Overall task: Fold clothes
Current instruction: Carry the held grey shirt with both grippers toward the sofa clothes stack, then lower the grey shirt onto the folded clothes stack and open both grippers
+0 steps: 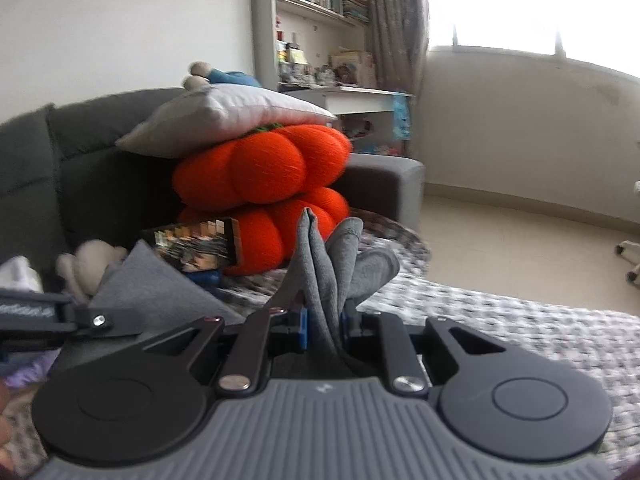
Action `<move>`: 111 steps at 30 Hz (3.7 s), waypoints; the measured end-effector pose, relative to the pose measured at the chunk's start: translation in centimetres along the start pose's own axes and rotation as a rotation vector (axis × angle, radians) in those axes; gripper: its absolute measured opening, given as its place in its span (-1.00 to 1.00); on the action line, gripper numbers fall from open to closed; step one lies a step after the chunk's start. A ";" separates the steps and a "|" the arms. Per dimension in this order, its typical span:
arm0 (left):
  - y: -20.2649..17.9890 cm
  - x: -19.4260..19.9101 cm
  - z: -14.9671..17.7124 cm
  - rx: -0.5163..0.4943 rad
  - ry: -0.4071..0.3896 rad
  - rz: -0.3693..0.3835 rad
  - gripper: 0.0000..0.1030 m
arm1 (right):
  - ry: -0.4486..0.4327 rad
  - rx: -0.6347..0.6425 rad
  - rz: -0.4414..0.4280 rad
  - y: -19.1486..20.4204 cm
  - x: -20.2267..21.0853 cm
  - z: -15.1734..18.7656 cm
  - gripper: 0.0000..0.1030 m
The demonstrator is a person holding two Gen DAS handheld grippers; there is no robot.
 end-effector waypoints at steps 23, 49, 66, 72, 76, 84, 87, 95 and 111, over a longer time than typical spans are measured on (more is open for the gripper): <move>24.0 22.7 -15.6 0.268 -0.452 -0.406 -0.71 | 0.170 -0.255 -0.765 27.4 -13.0 -7.4 -0.67; 29.3 24.2 -12.4 0.250 -0.384 -0.596 -0.16 | 0.264 -0.290 -0.532 24.8 -18.7 1.2 0.06; 23.8 14.0 -12.4 -0.012 -0.262 -0.617 -0.13 | 0.190 -0.044 -0.832 33.4 -9.8 2.3 0.06; 23.2 15.3 -12.0 -0.075 -0.251 -0.692 -0.11 | 0.170 -0.049 -0.790 32.0 -9.0 2.1 0.06; 21.7 16.9 -10.9 -0.153 -0.235 -0.762 -0.03 | 0.174 -0.063 -0.831 30.8 -6.5 1.6 0.06; 20.4 17.7 -7.2 -0.182 -0.159 -0.843 -0.03 | 0.205 0.017 -0.894 28.9 -3.4 3.1 0.06; 20.4 17.5 -5.9 -0.175 -0.123 -0.873 -0.03 | 0.196 0.025 -0.898 28.2 -3.0 3.0 0.06; 20.0 17.4 -4.4 -0.167 -0.088 -0.949 -0.03 | 0.207 -0.002 -0.893 26.5 -3.0 2.8 0.09; 18.2 17.0 -3.9 -0.219 -0.078 -1.000 0.08 | 0.236 0.046 -0.826 26.1 -2.7 3.8 0.31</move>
Point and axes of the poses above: each gripper's, at about its wrist camera, not at the fingertips, and x roughly against the way its jaws point, y to its left, z to its underside, the point moved 6 cm from there along -x, roughly the way its jaws point, and after that the axes turned 14 degrees about -y, right-handed, at the moved point
